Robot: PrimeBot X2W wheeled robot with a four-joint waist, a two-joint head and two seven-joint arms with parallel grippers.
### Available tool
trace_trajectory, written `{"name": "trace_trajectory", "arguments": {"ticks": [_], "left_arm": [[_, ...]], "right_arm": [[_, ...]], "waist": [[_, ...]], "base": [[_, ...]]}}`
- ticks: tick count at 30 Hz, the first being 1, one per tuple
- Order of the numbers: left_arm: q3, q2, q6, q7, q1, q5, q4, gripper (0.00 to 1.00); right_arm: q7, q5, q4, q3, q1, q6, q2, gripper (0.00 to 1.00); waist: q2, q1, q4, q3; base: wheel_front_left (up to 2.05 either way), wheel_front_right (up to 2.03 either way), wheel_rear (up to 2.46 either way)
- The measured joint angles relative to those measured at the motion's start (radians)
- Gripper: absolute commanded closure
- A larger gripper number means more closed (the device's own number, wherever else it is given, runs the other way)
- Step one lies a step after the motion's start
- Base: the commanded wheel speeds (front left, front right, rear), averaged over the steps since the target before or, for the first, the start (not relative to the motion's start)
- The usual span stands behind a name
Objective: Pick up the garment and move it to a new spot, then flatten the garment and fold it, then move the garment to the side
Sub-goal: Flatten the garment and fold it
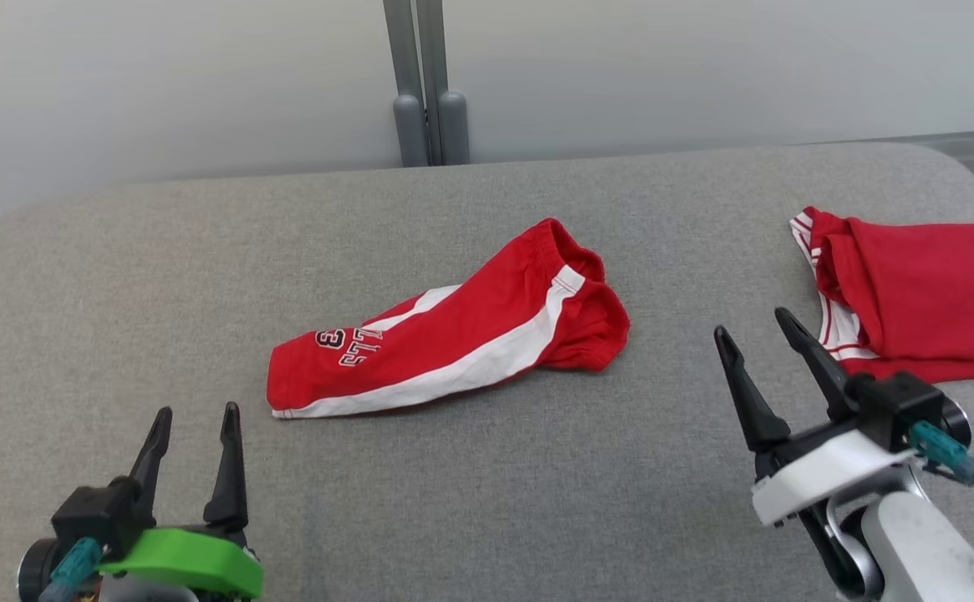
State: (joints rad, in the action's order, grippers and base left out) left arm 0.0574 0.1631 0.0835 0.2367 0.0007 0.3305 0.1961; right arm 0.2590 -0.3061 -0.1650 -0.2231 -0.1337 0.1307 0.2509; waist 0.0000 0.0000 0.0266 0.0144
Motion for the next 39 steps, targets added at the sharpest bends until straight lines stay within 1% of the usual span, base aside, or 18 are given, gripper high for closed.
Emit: {"name": "trace_trajectory", "arguments": {"ticks": [3, 7, 11, 15, 18, 24, 29, 37, 38, 39], "left_arm": [[0.03, 0.007, 0.01, -0.052, -0.06, 0.0, 0.044, 0.0], [0.076, 0.011, 0.028, -0.145, -0.155, 0.024, 0.115, 0.0], [0.125, 0.029, 0.039, -0.231, -0.218, 0.05, 0.179, 0.0], [0.181, 0.05, 0.042, -0.297, -0.263, 0.069, 0.22, 0.0], [0.218, 0.06, 0.044, -0.327, -0.291, 0.099, 0.234, 0.0], [0.301, 0.081, 0.045, -0.335, -0.362, 0.14, 0.239, 0.0], [0.368, 0.102, 0.045, -0.339, -0.414, 0.18, 0.277, 0.0], [0.43, 0.118, 0.046, -0.298, -0.478, 0.235, 0.359, 0.0], [0.444, 0.12, 0.046, -0.296, -0.484, 0.242, 0.366, 0.0], [0.453, 0.123, 0.046, -0.285, -0.491, 0.244, 0.374, 0.0]], "right_arm": [[-0.033, -0.013, -0.038, -0.046, -0.095, 0.0, 0.024, 0.0], [-0.115, -0.056, -0.098, -0.143, -0.231, 0.0, 0.064, 0.0], [-0.19, -0.104, -0.146, -0.244, -0.353, 0.0, 0.113, 0.0], [-0.261, -0.17, -0.184, -0.35, -0.456, 0.0, 0.146, 0.0], [-0.309, -0.212, -0.212, -0.416, -0.519, 0.0, 0.165, 0.0], [-0.364, -0.275, -0.269, -0.504, -0.621, 0.0, 0.184, 0.0], [-0.408, -0.317, -0.313, -0.57, -0.676, 0.0, 0.196, 0.0], [-0.391, -0.358, -0.345, -0.648, -0.723, 0.0, 0.199, 0.0], [-0.389, -0.363, -0.347, -0.658, -0.727, 0.0, 0.199, 0.01], [-0.385, -0.368, -0.349, -0.666, -0.732, 0.0, 0.199, 0.11]], "waist": [[0.0, 0.0, 0.004, 0.033], [0.0, 0.0, 0.013, 0.088], [0.0, 0.0, 0.027, 0.14], [0.0, 0.0, 0.046, 0.183], [0.0, 0.0, 0.062, 0.205], [0.0, 0.0, 0.092, 0.243], [0.0, 0.0, 0.109, 0.271], [0.0, 0.0001, 0.117, 0.297], [0.0, 0.0, 0.116, 0.298], [0.0, 0.0, 0.115, 0.299]], "base": [[0.0, 0.0, 0.0], [0.0, 0.0, 0.0], [0.0, 0.0, 0.0], [0.0, 0.0, 0.0], [0.0, 0.0, 0.0], [0.0, 0.0, 0.0], [0.0, 0.0, 0.0], [0.0, 0.0, 0.0], [0.0, 0.0, 0.0], [0.0, 0.0, 0.0]]}}
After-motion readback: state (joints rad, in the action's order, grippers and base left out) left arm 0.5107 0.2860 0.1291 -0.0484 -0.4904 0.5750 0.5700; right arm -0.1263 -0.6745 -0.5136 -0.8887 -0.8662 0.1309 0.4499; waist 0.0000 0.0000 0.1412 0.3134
